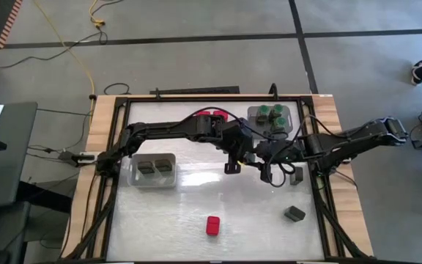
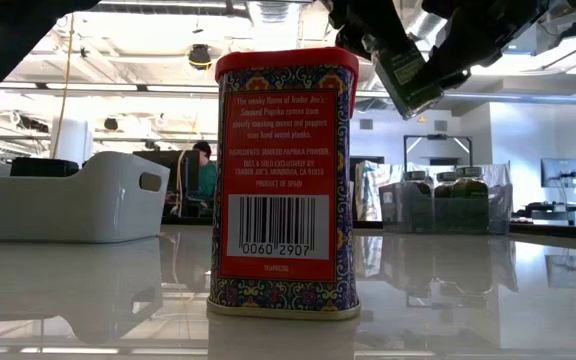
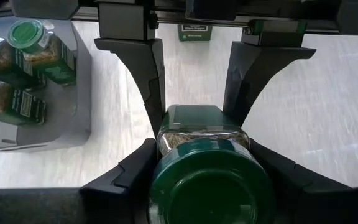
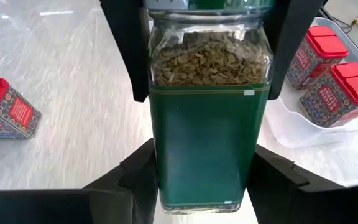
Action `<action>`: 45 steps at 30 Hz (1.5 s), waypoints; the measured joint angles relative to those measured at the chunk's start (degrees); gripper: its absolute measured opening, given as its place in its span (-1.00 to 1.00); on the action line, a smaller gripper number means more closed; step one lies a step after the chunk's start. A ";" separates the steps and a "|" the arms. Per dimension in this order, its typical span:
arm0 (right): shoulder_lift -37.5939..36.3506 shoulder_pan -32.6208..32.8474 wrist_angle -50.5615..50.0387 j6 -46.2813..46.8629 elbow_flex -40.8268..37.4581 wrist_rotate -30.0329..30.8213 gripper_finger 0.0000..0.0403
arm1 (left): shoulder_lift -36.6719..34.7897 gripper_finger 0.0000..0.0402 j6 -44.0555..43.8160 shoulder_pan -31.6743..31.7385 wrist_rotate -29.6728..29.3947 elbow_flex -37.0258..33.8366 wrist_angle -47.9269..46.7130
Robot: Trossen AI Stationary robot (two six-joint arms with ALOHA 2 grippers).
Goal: Sort spices by type
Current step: Put the green seasoning bottle into the black bin
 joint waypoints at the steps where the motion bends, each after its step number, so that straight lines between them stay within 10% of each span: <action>1: 0.00 0.00 -0.04 0.00 0.00 0.00 0.07 | 0.00 -0.02 0.00 0.00 0.00 0.01 0.00; 15: -1.49 -0.04 -3.57 0.36 -0.07 0.72 0.07 | -0.04 0.43 -2.67 0.03 -0.23 0.01 1.61; 26: -16.15 1.60 -15.01 10.09 -0.07 8.21 0.07 | -9.50 0.47 -2.38 3.61 -1.31 -2.08 -2.45; 32: -20.63 4.49 -14.65 11.41 -0.02 11.89 0.07 | -16.31 0.47 -3.04 4.12 -1.29 -18.11 8.52; 40: -21.30 6.01 -13.74 12.47 -0.02 12.99 0.07 | -27.78 0.47 -13.04 4.35 2.20 -51.36 50.94; 45: -20.56 5.60 -5.32 7.64 -0.02 12.97 0.07 | -30.49 0.47 -22.17 4.02 0.81 -59.51 64.00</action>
